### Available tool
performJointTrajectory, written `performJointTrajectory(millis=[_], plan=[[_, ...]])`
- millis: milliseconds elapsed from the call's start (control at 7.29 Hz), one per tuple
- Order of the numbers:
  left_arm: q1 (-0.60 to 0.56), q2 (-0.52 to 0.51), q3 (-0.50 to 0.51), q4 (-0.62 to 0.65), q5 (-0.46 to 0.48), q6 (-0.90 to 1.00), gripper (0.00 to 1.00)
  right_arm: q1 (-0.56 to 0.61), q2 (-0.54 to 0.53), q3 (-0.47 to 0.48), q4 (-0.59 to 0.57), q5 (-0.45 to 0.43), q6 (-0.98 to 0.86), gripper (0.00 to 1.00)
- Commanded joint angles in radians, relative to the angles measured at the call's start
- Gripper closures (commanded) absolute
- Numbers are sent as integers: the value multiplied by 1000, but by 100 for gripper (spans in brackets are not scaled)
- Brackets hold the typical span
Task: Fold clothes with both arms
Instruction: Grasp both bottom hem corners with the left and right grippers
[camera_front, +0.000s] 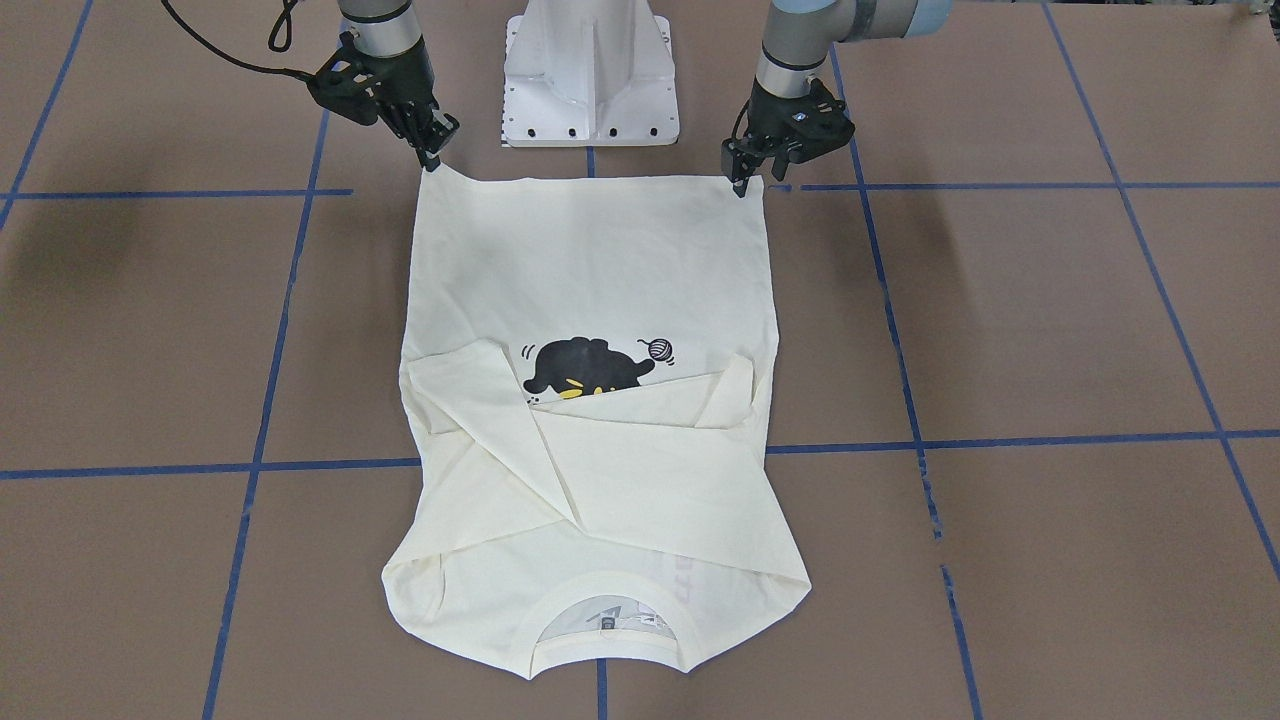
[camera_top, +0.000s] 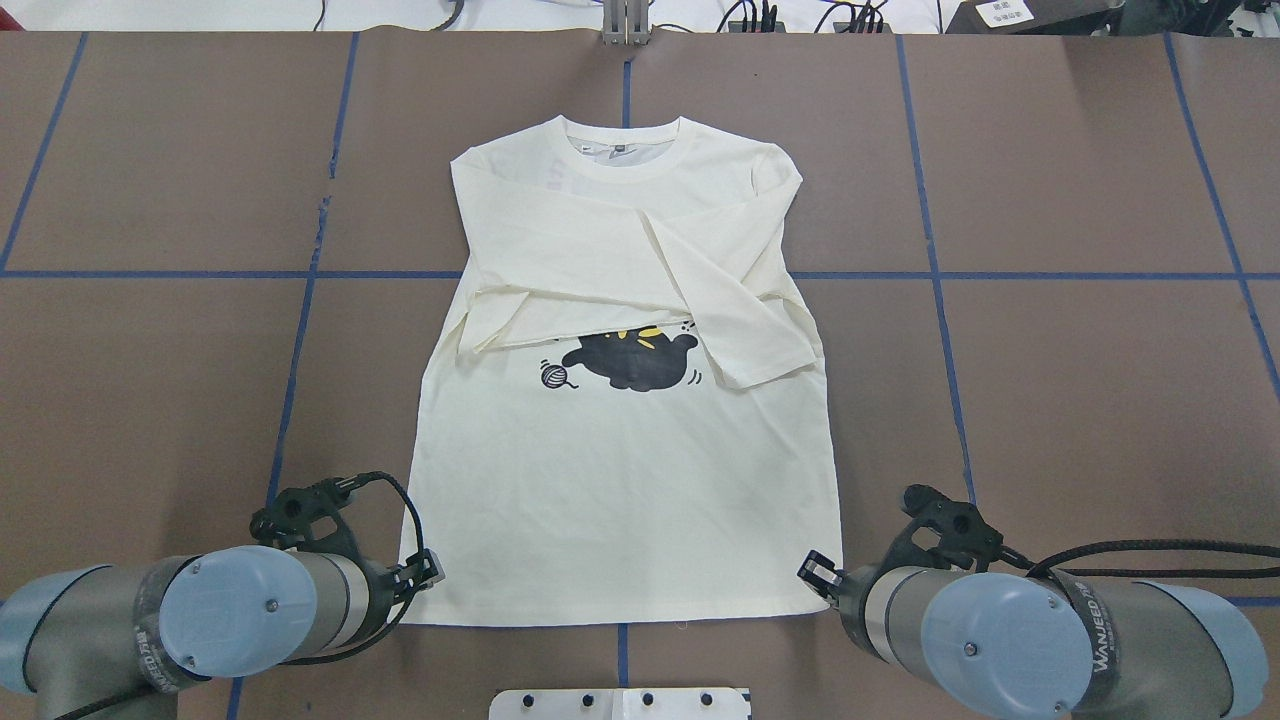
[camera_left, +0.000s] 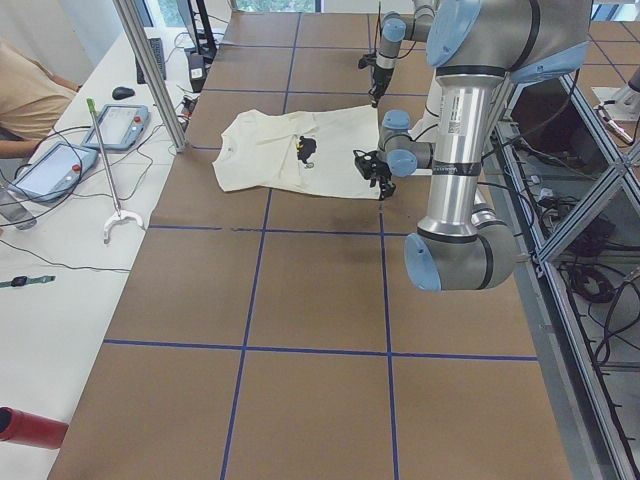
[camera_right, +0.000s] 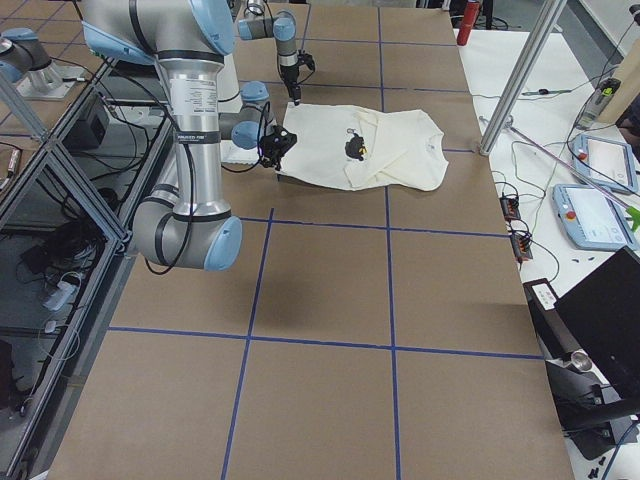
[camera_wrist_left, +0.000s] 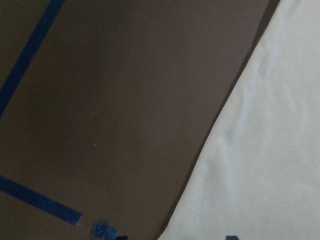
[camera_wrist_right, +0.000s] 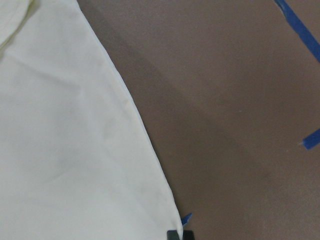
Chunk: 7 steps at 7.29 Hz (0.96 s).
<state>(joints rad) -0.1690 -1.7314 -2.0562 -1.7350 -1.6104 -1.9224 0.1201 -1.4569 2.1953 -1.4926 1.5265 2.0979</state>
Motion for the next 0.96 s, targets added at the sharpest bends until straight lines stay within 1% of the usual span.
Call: performJointTrajectory(millis=[0, 137, 823], plan=[[5, -7, 7, 0, -3, -21, 38, 0, 0, 0, 0, 0, -1, 100], [14, -4, 8, 0, -2, -32, 44, -4, 0, 0, 0, 0, -1, 100], [36, 1, 16, 6, -2, -35, 45, -4, 1, 3, 0, 0, 1, 100]])
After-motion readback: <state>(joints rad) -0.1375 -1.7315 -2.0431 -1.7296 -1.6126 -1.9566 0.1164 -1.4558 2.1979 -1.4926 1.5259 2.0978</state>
